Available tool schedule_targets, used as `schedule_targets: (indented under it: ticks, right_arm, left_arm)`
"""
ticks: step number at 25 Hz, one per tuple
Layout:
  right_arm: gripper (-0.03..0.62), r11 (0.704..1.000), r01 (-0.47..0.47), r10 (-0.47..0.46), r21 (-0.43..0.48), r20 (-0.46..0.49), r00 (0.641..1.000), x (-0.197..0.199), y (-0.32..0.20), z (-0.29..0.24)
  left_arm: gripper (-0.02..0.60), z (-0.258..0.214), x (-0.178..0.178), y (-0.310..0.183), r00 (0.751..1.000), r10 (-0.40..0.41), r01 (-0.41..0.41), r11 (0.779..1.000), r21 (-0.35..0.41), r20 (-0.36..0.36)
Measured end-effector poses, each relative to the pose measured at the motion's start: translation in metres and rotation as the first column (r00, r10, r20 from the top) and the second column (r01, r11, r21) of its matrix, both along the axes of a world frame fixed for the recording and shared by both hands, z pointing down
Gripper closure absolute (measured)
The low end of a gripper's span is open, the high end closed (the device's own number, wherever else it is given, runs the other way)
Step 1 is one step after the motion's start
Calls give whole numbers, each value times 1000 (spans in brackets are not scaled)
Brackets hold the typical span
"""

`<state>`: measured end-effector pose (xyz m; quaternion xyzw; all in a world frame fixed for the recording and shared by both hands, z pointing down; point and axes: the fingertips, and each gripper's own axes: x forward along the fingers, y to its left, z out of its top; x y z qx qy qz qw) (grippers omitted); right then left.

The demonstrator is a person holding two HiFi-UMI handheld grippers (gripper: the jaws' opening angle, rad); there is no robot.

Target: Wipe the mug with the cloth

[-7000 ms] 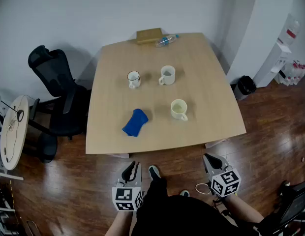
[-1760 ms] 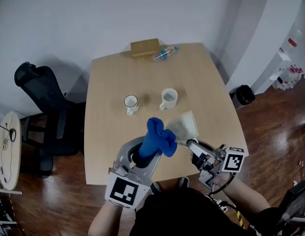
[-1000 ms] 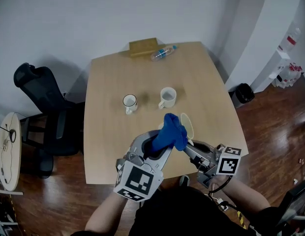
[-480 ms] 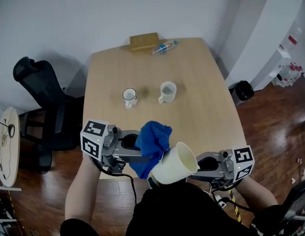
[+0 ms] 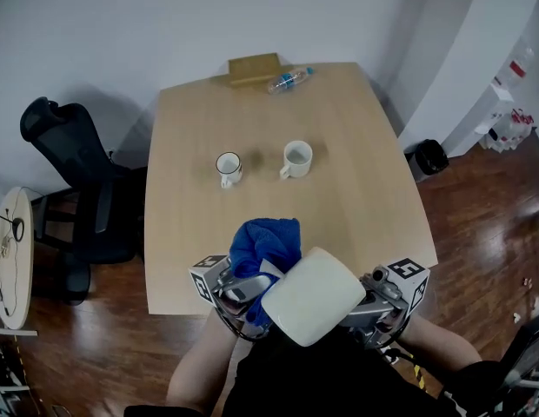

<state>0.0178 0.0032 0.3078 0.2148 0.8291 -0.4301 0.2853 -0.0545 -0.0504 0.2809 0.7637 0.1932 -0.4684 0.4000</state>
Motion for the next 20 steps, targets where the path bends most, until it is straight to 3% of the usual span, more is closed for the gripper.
schedule_targets:
  ticks: [3,6,8,9,10,11,12,13,14,16,18,19,20]
  right_arm:
    - [553,992,-32,44,-120,96,994,-5,-22,-6]
    - [553,981,-68,91,-181,124,988,-10,-33,-4]
    - [553,980,-88,108,-178,109,988,-9,-38,-4]
    - [553,980,-109,124,-167,87,988,-7,-41,-3]
    - [553,978,-141,150,-153,52,987,-5,-46,-2]
    - [553,973,-184,186,-137,2,983,-2,-52,2]
    - [552,964,-236,230,-122,-60,971,1,-61,8]
    - [551,950,-292,277,-110,-131,952,4,-71,17]
    - [551,932,-348,322,-104,-202,925,9,-82,29]
    - [550,889,-442,386,-120,-321,865,19,-103,55]
    - [551,846,-503,410,-180,-384,827,24,-120,73]
    - [551,826,-520,410,-219,-401,820,23,-127,80]
    - [551,808,-533,407,-253,-415,814,21,-134,86]
  left_arm:
    - [454,15,0,-14,995,-58,44,987,-157,-84]
    - [456,26,-3,-23,987,-126,96,958,-269,-96]
    - [456,29,-2,-28,986,-165,150,950,-273,-34]
    - [456,30,-3,-32,980,-195,197,947,-253,30]
    - [456,30,-6,-38,963,-241,262,941,-216,120]
    - [456,30,-13,-45,924,-304,344,925,-163,230]
    - [456,31,-23,-53,856,-379,434,896,-91,352]
    - [456,29,-35,-61,755,-458,516,856,5,470]
    - [456,26,-43,-67,622,-534,576,807,127,573]
    - [456,19,-45,-69,290,-669,581,691,430,684]
    - [456,24,-26,-62,-44,-771,404,567,717,635]
    - [456,33,-13,-57,-179,-809,269,507,819,560]
    - [456,45,1,-54,-286,-838,130,446,885,464]
